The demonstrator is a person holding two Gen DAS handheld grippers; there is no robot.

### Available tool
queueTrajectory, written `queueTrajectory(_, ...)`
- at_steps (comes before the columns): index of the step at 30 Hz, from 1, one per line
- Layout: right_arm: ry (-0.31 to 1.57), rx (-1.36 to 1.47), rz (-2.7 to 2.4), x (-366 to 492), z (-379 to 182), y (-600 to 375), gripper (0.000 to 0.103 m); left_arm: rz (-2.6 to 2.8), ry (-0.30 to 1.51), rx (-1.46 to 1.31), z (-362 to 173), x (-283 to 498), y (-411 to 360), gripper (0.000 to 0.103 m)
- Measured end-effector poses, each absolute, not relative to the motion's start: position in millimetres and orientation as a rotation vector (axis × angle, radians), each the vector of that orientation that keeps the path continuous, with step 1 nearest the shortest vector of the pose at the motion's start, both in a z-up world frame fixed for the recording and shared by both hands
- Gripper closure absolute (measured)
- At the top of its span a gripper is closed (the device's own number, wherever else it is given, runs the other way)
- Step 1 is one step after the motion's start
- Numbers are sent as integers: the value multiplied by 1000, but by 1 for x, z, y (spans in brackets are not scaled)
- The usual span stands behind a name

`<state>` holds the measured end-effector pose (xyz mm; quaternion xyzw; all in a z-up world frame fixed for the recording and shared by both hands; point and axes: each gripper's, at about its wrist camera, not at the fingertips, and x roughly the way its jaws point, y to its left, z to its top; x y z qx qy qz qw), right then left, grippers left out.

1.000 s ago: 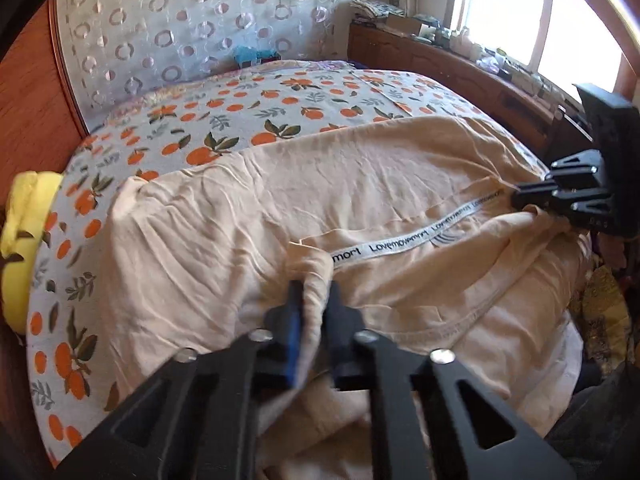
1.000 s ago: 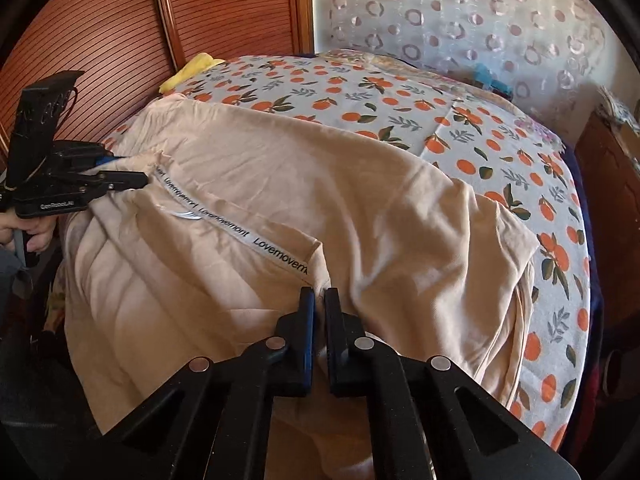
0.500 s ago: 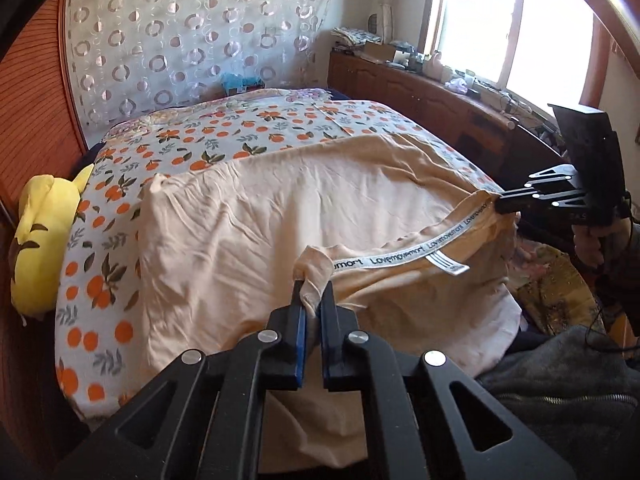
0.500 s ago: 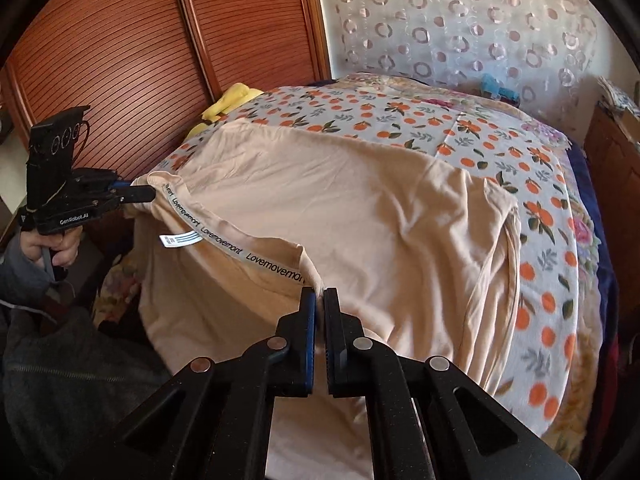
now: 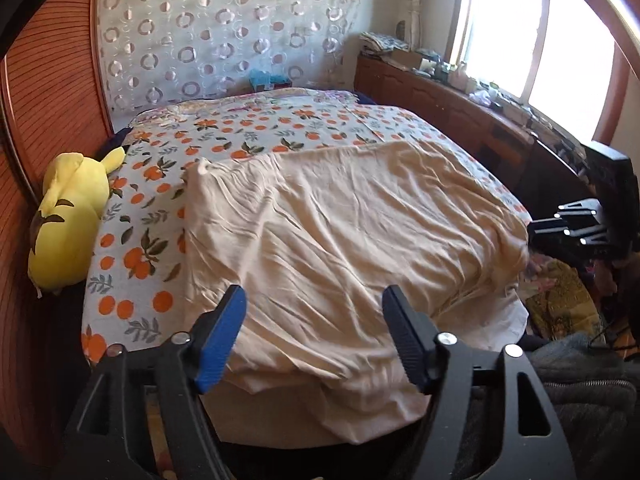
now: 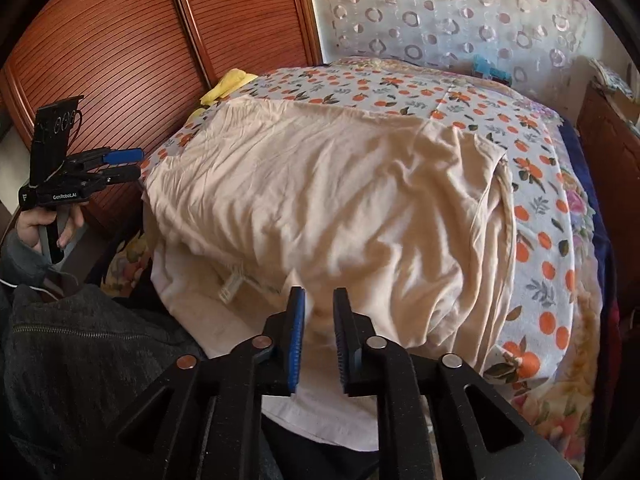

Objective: Fold small clothes
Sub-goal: 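Fold the collar edge over the shirt and open both grippers, then grasp the folded shirt edge with both grippers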

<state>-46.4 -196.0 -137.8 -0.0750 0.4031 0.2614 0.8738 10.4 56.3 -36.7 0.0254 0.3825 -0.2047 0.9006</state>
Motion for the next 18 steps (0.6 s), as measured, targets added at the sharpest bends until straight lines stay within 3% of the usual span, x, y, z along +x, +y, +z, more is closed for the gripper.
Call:
queueTrajectory(3, 817, -178, 535, -48, -134, -196, 52, -404, 772, 61, -35, 19, 58, 28)
queueTrajectory(4, 811, -179, 526, -47, -133, -198, 50, -396, 767, 59, -35, 24, 60, 28)
queueTrajectory(18, 752, -137, 267, 75, -140, -242, 38, -282, 771, 29, -51, 132, 96, 28)
